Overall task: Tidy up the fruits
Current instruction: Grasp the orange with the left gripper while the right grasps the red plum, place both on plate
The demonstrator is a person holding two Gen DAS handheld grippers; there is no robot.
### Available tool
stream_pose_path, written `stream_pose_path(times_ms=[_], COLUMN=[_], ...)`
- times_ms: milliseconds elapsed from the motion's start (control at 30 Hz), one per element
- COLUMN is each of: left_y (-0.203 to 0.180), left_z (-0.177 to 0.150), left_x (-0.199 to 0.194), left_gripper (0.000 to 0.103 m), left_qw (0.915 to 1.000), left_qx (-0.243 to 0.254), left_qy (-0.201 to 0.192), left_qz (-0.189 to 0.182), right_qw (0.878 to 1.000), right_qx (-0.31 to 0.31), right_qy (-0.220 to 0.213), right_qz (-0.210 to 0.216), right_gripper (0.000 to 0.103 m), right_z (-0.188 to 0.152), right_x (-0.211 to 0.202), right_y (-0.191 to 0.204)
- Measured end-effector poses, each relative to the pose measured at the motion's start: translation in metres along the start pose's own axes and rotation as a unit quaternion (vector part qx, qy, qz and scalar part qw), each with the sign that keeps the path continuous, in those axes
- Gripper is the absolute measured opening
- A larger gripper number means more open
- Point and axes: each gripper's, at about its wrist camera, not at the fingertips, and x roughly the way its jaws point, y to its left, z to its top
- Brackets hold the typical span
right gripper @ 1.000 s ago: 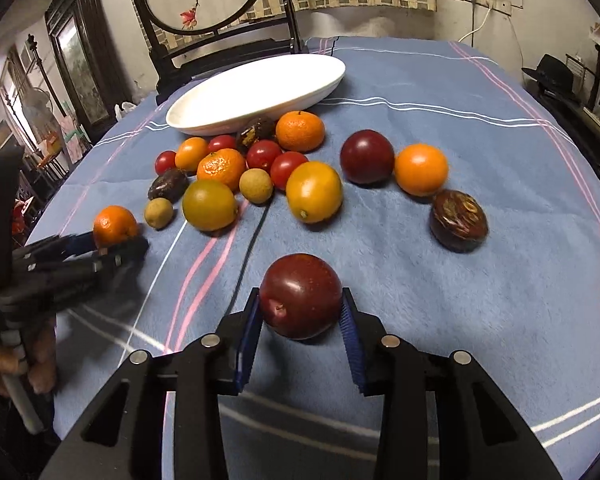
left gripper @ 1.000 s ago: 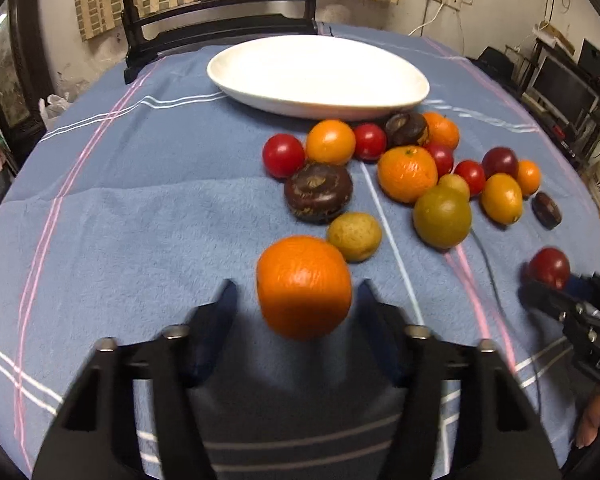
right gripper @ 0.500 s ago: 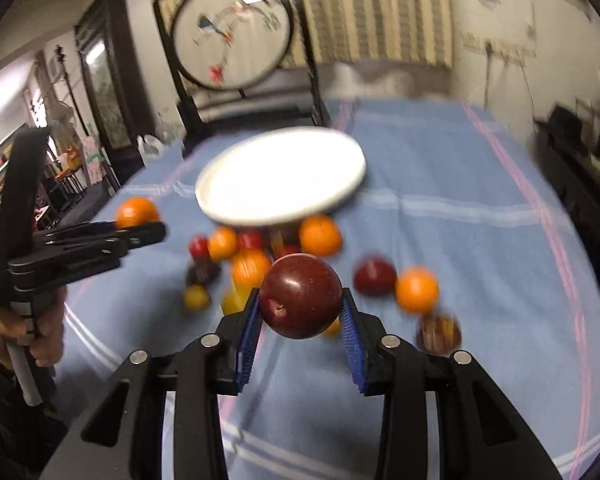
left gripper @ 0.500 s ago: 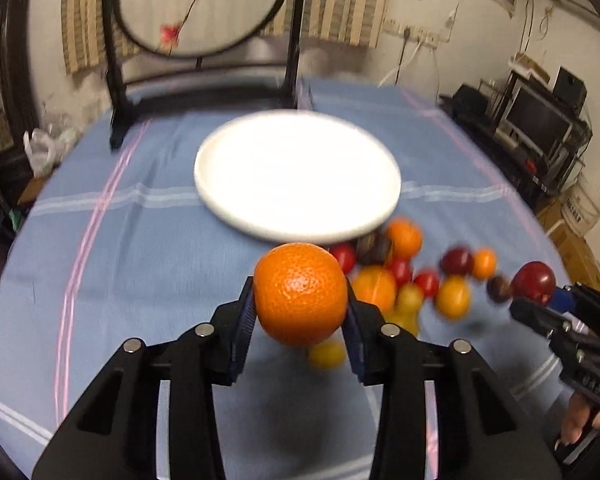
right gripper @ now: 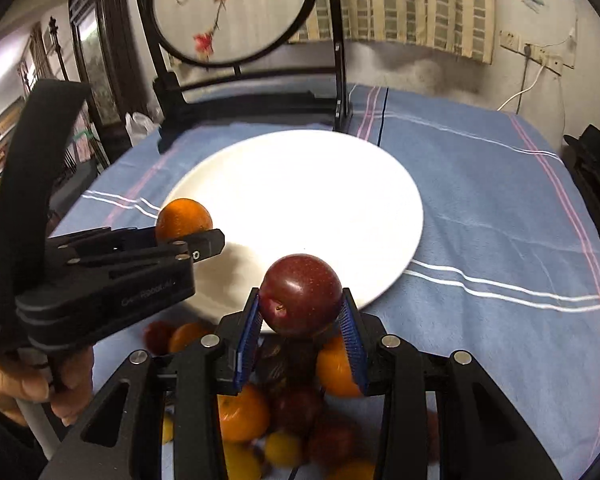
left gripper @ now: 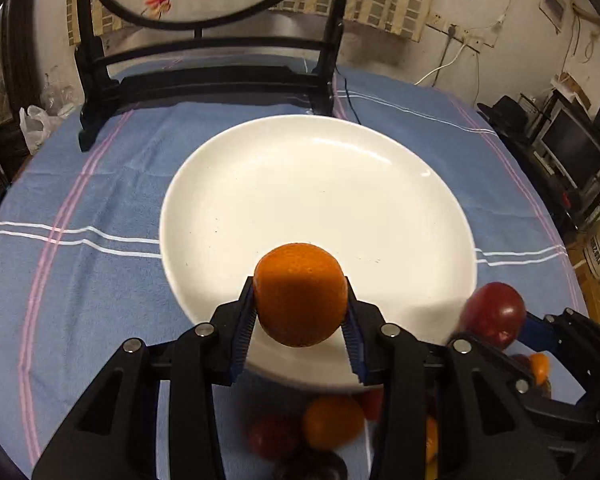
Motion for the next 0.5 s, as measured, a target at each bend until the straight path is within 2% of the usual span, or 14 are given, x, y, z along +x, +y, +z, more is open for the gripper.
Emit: stream_pose_path(times_ms=[67, 100, 133, 167, 233, 267, 333, 400, 467, 500], left_y=[0.003, 0.004, 0.005, 0.006, 0.005, 0.004, -0.001, -0.006, -0.010, -0.013], left_z=[-0.001, -0.002, -0.004, -0.005, -0.007, -0.006, -0.006, -0.009, -0.018, -0.025], left_x=[0.008, 0.010, 0.010, 0.004, -0.013, -0.018, -0.030, -0.039, -0.049, -0.054], left_gripper=[0.040, 0.051, 0.073, 0.080, 0.082, 0.082, 0.084, 0.091, 0.092, 0.092], left_qw=[0.9999, 0.9999, 0.9999, 0.9996, 0.9977, 0.9973, 0.9967, 0.9970, 0.9971, 0.9968], left_qx=[-0.008, -0.010, -0.012, -0.015, -0.012, -0.008, 0.002, 0.010, 0.020, 0.030], left_qy=[0.005, 0.002, -0.005, -0.023, -0.064, -0.071, -0.079, -0.076, -0.073, -0.073], left_qz=[-0.008, -0.010, -0.009, -0.007, -0.017, -0.021, -0.020, -0.011, -0.009, -0.011], right_qw=[1.000, 1.000, 1.000, 1.000, 1.000, 1.000, 0.999, 0.999, 0.998, 0.997], right_qx=[-0.001, 0.001, 0.004, 0.004, -0.007, -0.012, -0.015, -0.012, 0.002, 0.009], right_qy=[0.010, 0.012, 0.010, 0.004, -0.006, -0.012, -0.024, -0.035, -0.051, -0.056], right_qz=[-0.001, 0.005, 0.002, -0.003, -0.008, -0.011, -0.023, -0.032, -0.046, -0.053], right_gripper=[0.045, 0.051, 0.061, 0.061, 0.061, 0.061, 0.062, 0.067, 0.075, 0.076], right_z=[0.002, 0.004, 0.004, 0.003, 0.003, 0.000, -0.007, -0.015, -0.027, -0.034], right_x=[0.011, 0.014, 0.014, 0.012, 0.005, -0.002, -0.019, -0.036, -0.059, -0.068], right_y=[0.001, 0.001, 0.002, 0.002, 0.004, 0.004, 0.001, -0.009, -0.022, -0.029])
